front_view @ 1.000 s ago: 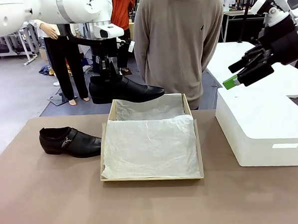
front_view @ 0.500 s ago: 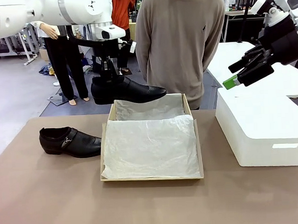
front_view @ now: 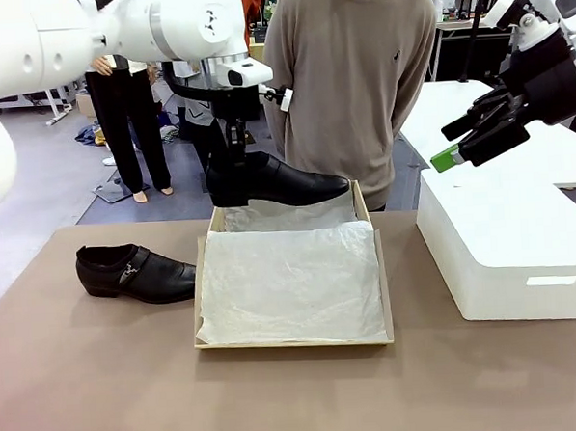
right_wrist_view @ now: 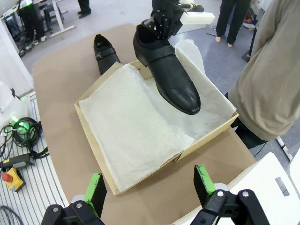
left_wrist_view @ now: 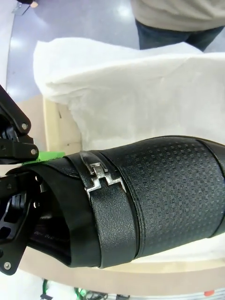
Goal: Pack the shoes into the box.
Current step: Place one shoe of the Shoes into the Shoes Box.
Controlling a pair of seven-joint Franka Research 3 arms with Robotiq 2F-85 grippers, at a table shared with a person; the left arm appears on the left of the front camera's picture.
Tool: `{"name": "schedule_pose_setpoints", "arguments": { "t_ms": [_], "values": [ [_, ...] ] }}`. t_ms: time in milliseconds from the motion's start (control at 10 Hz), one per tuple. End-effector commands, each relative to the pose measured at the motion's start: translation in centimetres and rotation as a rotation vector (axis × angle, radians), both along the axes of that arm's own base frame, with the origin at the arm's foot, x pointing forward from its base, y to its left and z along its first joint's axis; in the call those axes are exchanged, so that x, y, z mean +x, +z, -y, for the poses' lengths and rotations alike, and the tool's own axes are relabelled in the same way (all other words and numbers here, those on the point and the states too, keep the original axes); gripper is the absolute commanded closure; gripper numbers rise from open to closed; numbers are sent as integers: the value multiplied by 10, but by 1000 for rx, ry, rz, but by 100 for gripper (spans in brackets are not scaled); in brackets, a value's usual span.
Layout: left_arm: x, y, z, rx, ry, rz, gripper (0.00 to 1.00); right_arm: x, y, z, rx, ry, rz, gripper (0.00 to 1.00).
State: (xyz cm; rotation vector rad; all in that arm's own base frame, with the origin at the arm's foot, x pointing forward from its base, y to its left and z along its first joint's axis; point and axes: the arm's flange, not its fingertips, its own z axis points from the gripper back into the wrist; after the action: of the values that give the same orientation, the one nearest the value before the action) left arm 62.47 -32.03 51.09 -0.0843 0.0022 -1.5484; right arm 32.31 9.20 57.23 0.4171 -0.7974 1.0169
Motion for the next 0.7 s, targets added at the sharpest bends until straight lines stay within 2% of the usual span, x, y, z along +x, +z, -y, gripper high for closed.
{"name": "schedule_pose_setpoints", "arguments": {
  "t_ms": [0, 300, 600],
  "values": [
    [18, 4, 11, 20, 1, 27, 100, 2, 0, 0, 17, 16, 6, 0],
    [31, -13, 12, 39, -44, 53, 100, 2, 0, 0, 17, 16, 6, 0],
    [39, -28, 17, 31, -57, 29, 100, 2, 0, 0, 17, 16, 6, 0]
  ]
}}
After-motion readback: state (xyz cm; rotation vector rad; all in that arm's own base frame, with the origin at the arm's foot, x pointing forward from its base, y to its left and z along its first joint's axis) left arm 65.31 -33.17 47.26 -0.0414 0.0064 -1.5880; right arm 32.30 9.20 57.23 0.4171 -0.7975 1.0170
